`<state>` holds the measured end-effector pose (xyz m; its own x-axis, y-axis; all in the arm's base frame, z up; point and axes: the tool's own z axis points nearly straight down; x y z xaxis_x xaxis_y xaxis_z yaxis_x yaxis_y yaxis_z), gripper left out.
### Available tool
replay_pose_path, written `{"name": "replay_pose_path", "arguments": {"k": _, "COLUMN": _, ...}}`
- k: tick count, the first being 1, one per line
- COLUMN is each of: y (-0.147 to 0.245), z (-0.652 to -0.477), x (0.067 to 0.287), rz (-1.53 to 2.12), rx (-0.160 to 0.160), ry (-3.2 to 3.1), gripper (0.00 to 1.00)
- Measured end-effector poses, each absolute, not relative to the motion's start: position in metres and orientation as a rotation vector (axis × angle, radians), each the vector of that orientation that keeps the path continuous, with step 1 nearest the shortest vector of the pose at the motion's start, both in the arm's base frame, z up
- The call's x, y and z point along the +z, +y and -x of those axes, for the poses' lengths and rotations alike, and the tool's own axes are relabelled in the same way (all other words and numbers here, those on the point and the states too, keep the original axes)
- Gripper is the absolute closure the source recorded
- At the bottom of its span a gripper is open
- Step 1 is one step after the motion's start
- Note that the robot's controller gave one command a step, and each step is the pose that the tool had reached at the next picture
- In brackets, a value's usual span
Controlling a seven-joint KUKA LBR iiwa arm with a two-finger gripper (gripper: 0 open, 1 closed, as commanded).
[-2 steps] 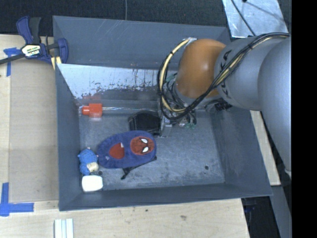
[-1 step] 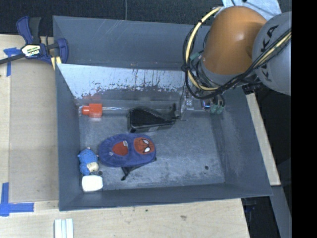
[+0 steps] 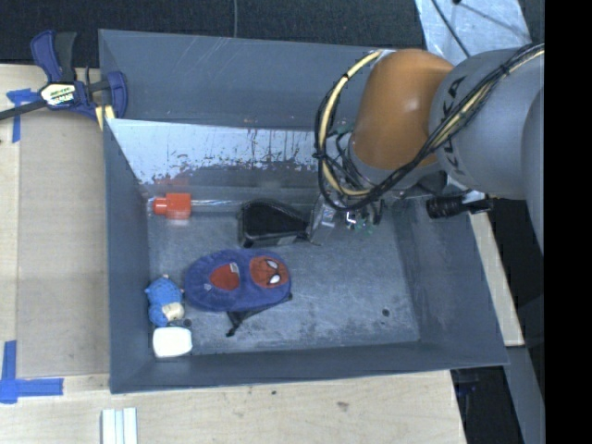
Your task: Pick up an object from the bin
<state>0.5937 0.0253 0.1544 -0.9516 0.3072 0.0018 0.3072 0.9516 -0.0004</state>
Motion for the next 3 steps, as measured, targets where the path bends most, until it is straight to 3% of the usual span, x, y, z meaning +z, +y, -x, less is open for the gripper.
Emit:
{"name": "replay_pose_path", "arguments": {"k": 1, "y": 0.025, "z": -0.595, "x": 0.156, "rz": 0.488, "rx": 0.000, "ry": -3.105, "gripper": 0.00}}
{"name": "replay_pose_path", "arguments": {"k": 2, "y": 0.024, "z": -0.613, "x": 0.066, "rz": 0.437, "rx": 0.002, "ry": -3.107, "gripper": 0.00}}
{"name": "replay_pose_path", "arguments": {"k": 3, "y": 0.024, "z": -0.615, "x": 0.071, "rz": 0.437, "rx": 0.000, "ry": -3.116, "gripper": 1.00}}
